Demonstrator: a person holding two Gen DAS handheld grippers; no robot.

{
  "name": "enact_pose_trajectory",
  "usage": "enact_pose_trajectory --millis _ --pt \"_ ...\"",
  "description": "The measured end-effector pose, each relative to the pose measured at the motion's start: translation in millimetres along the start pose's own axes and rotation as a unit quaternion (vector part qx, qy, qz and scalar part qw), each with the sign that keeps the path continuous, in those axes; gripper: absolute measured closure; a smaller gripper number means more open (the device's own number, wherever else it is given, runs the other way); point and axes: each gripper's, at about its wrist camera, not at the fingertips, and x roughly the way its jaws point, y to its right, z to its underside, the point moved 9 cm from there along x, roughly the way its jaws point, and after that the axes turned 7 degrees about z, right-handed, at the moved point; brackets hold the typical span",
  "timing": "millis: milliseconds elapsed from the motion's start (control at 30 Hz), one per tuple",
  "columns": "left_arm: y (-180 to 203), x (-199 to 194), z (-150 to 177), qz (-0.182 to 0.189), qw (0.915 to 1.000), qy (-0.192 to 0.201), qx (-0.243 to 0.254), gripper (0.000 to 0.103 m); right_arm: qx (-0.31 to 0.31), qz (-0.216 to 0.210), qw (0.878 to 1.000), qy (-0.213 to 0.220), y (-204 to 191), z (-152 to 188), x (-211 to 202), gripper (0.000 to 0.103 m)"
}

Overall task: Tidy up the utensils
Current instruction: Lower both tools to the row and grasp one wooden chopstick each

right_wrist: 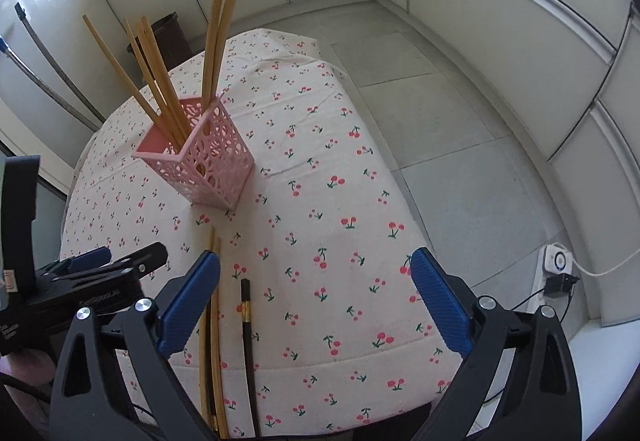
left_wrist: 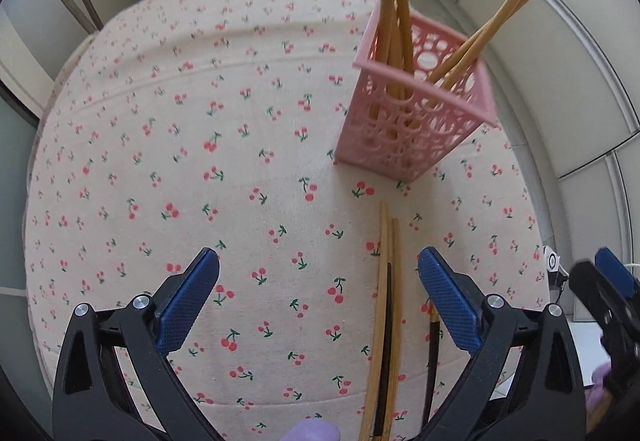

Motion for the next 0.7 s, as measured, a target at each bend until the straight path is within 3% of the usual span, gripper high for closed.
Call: enact_pose_trajectory --millis 100,267,500,633,700 --pt "0.6 11.5 -2.8 0.000 1.0000 -0.003 -0.007 0.010 -0.006 -0.009 1.000 -0.010 -4.7 9.2 1.7 0.010" --pt "4.0 28.6 -9.4 -0.006 0.9998 -0.015 -0.012 0.037 -0.012 -0.013 1.000 -0.015 -8.3 12.5 3.7 0.010" --pt "9.0 44.2 -11.4 0.009 0.9990 -0.036 -0.023 0.045 0.010 -0.032 0.999 -0.039 -3.9 15.0 11.1 0.010" --pt "20.5 51.7 -9.8 0.001 0.9990 -0.043 -0.004 0.064 0.015 -0.037 0.998 -0.043 -4.2 15.6 13.0 0.010" --pt "26.2 55.6 -9.2 -0.003 0.9991 -0.043 0.002 0.066 0.014 -0.037 0.998 -0.045 -4.3 16.0 14.1 0.010"
